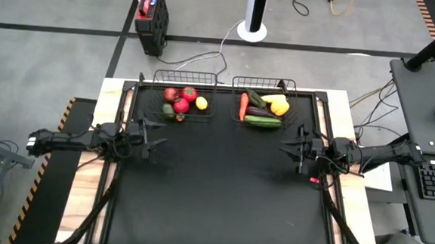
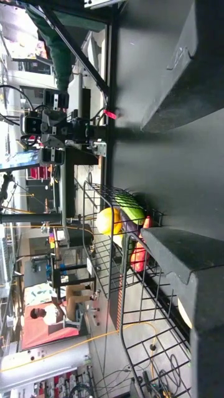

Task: Sort produce into baskets
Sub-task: Return to Home Position

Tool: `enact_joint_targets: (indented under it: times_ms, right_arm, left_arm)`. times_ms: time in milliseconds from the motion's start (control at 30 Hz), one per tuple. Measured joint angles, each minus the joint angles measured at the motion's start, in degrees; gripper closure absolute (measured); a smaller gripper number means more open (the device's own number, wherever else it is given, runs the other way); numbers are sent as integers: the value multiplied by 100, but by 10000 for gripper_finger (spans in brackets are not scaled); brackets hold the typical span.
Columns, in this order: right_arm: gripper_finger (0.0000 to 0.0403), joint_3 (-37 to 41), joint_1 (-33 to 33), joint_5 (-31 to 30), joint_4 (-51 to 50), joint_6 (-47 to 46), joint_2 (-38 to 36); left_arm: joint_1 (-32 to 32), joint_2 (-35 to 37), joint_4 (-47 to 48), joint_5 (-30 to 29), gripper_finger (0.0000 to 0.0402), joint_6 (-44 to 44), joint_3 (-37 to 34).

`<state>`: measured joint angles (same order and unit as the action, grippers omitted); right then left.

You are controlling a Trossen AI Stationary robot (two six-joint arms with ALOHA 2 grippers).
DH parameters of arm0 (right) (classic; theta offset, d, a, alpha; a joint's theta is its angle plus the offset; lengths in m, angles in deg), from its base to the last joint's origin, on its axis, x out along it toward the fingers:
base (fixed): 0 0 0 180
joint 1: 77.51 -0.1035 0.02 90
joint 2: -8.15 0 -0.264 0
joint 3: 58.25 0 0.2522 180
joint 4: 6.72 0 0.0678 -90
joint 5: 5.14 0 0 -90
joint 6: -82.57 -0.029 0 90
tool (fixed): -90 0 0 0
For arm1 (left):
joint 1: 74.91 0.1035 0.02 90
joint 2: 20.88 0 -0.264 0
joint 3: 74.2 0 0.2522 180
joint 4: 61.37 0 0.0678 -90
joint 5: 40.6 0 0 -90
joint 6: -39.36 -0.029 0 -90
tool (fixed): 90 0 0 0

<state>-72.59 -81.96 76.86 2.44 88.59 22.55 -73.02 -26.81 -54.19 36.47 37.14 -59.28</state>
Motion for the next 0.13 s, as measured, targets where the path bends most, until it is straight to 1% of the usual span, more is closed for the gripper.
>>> enact_joint_targets:
  times_ms: [133]
  right_arm:
    - [312,0,-1,2,2,0,1]
  left_arm:
    - [-2,0,-1,0,154,0,-2]
